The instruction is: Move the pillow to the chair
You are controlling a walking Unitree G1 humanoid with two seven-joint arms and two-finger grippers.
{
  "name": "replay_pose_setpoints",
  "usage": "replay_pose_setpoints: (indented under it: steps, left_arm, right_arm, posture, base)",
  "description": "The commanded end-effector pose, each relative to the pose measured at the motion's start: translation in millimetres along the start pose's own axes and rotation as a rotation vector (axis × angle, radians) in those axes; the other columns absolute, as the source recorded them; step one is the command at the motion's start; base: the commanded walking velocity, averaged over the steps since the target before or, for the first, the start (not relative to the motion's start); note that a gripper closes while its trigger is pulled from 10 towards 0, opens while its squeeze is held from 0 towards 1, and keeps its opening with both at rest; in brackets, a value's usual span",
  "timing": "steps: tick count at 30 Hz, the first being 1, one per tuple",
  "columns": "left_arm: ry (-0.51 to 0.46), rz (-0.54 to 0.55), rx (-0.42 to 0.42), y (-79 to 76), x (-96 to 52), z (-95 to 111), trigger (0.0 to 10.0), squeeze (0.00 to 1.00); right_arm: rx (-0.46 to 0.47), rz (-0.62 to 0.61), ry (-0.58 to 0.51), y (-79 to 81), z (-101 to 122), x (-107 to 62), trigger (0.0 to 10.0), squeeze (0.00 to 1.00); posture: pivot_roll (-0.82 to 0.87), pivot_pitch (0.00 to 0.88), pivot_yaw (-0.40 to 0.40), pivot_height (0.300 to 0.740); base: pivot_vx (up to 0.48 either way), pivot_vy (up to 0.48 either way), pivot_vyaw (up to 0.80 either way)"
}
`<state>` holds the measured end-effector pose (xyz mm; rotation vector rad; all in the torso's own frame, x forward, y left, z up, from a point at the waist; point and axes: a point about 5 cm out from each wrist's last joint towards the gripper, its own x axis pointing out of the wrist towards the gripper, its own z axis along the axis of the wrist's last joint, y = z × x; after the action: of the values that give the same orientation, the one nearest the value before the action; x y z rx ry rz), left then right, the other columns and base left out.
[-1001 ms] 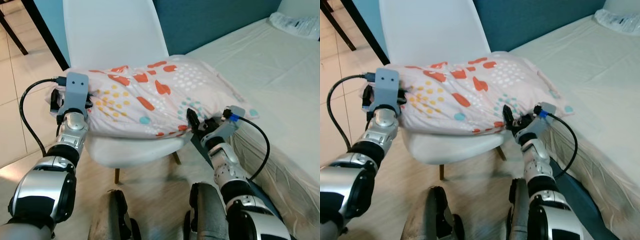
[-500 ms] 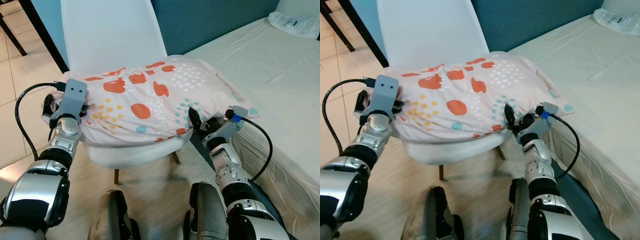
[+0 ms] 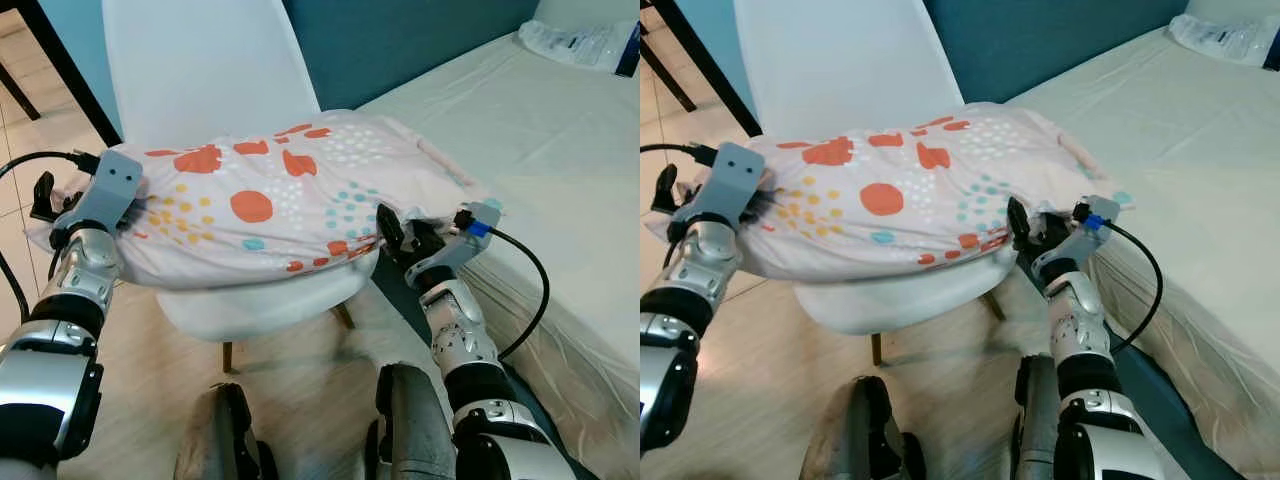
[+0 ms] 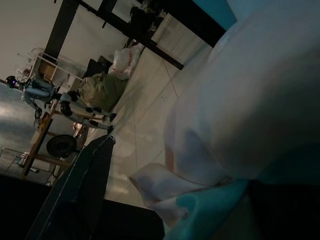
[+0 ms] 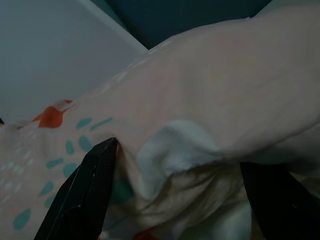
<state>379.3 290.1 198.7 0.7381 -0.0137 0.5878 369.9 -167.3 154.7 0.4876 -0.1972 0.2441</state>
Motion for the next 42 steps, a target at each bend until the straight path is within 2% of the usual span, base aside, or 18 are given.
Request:
replay_pose_setpoints:
  steps: [1, 5, 6, 11, 13, 15, 19, 20, 21, 22, 23, 31, 32, 36, 37, 40, 41, 42]
  left_arm:
    - [0.052, 0.070, 0.026, 20.1, 2.5, -18.5, 10.0, 0.00]
    - [0.070, 0.041, -0.042, 13.0, -0.7, -19.8, 10.0, 0.00]
    - [0.117, -0.017, -0.126, 3.8, -4.1, -22.9, 10.0, 0.00]
    - [0.204, -0.119, -0.200, -8.8, -9.5, -30.8, 10.0, 0.00]
    - [0.283, -0.171, -0.342, -13.6, -11.9, -35.7, 10.0, 0.00]
    - [0.291, -0.199, -0.419, -13.4, -11.1, -34.6, 10.0, 0.00]
    - [0.305, -0.238, -0.476, -8.1, -8.5, -35.8, 10.0, 0.00]
    - [0.304, -0.242, -0.477, -4.3, -7.1, -36.6, 10.0, 0.41]
    - [0.304, -0.242, -0.477, -4.3, -7.1, -36.6, 10.0, 0.41]
    - [0.303, -0.245, -0.478, -1.6, -6.2, -37.2, 10.0, 0.78]
    - [0.296, -0.255, -0.484, 1.4, -4.9, -37.0, 10.0, 1.00]
    - [0.284, -0.284, -0.499, 11.8, -0.9, -35.9, 10.0, 1.00]
    - [0.279, -0.290, -0.511, 10.6, -1.0, -34.5, 10.0, 0.00]
    - [0.273, -0.310, -0.520, 8.6, -1.3, -32.2, 10.0, 0.00]
    - [0.264, -0.315, -0.523, 8.0, -1.4, -30.9, 0.0, 0.00]
    - [0.245, -0.323, -0.527, 8.4, -0.8, -26.9, 0.0, 0.00]
    - [0.243, -0.320, -0.528, 9.4, -0.2, -25.8, 4.2, 0.00]
    - [0.241, -0.314, -0.524, 11.1, 0.8, -24.9, 10.0, 0.00]
  right_arm:
    - [0.009, 0.000, -0.006, -1.7, 3.5, 0.5, 10.0, 0.89]
    - [0.005, 0.001, -0.008, -2.3, 6.0, 1.0, 10.0, 0.78]
    - [0.005, 0.001, -0.009, -2.3, 6.2, 0.6, 10.0, 0.74]
    - [0.002, 0.000, -0.008, -2.0, 5.4, -0.7, 10.0, 0.67]
    - [0.001, 0.000, -0.006, -2.0, 4.4, -1.7, 10.0, 0.64]
    - [0.001, 0.000, -0.002, -2.3, 3.3, -2.7, 10.0, 0.60]
    - [0.001, -0.001, 0.000, -2.1, 3.0, -2.8, 10.0, 0.58]
    - [0.002, -0.001, -0.001, -2.1, 3.2, -2.8, 10.0, 0.57]
    - [0.002, -0.001, -0.001, -2.1, 3.2, -2.8, 10.0, 0.57]
    - [0.002, -0.001, -0.001, -2.1, 3.3, -2.8, 10.0, 0.56]
    - [0.002, -0.001, 0.000, -2.3, 3.3, -2.9, 10.0, 0.55]
    - [0.004, 0.001, -0.002, -2.1, 3.9, -2.2, 10.0, 0.50]
    - [0.004, 0.001, -0.001, -2.2, 3.6, -2.3, 10.0, 0.49]
    - [0.005, 0.003, 0.000, -2.1, 3.2, -2.4, 10.0, 0.46]
    - [0.004, 0.005, 0.001, -2.0, 3.1, -2.4, 10.0, 0.44]
    - [0.003, 0.012, -0.001, -1.2, 4.6, -1.4, 10.0, 0.37]
    - [0.003, 0.013, -0.002, -1.2, 5.0, -1.2, 10.0, 0.36]
    - [0.002, 0.013, -0.003, -1.2, 5.4, -1.1, 10.0, 0.34]
  posture:
    - [-0.05, 0.226, 0.056, 0.586]
    - [-0.05, 0.220, 0.055, 0.586]
    - [-0.05, 0.218, 0.056, 0.586]
    - [-0.06, 0.217, 0.054, 0.586]
    - [-0.05, 0.216, 0.054, 0.586]
    - [-0.05, 0.215, 0.053, 0.586]
    - [-0.05, 0.217, 0.056, 0.586]
    - [-0.05, 0.216, 0.056, 0.586]
    - [-0.05, 0.216, 0.056, 0.586]
    - [-0.05, 0.216, 0.056, 0.586]
    - [-0.04, 0.214, 0.057, 0.586]
    - [-0.04, 0.213, 0.061, 0.586]
    - [-0.04, 0.211, 0.061, 0.586]
    - [-0.04, 0.206, 0.061, 0.586]
    - [-0.04, 0.202, 0.060, 0.586]
    - [-0.04, 0.199, 0.061, 0.586]
    - [-0.05, 0.197, 0.061, 0.586]
    - [-0.05, 0.197, 0.062, 0.586]
  base:
    - [0.000, 0.000, 0.00]
    - [0.000, 0.000, 0.00]
    - [0.000, 0.000, 0.00]
    - [0.000, 0.000, 0.00]
    - [0.000, 0.000, 0.00]
    - [0.000, 0.000, 0.00]
    - [0.000, 0.000, 0.00]
    - [0.000, 0.000, 0.00]
    - [0.000, 0.000, 0.00]
    - [0.000, 0.000, 0.00]
    - [0.000, 0.000, 0.00]
    - [0.000, 0.000, 0.00]
    - [0.000, 0.000, 0.00]
    - [0.000, 0.000, 0.00]
    - [0.000, 0.000, 0.00]
    - [0.000, 0.000, 0.00]
    - [0.000, 0.000, 0.00]
    - [0.000, 0.000, 0.00]
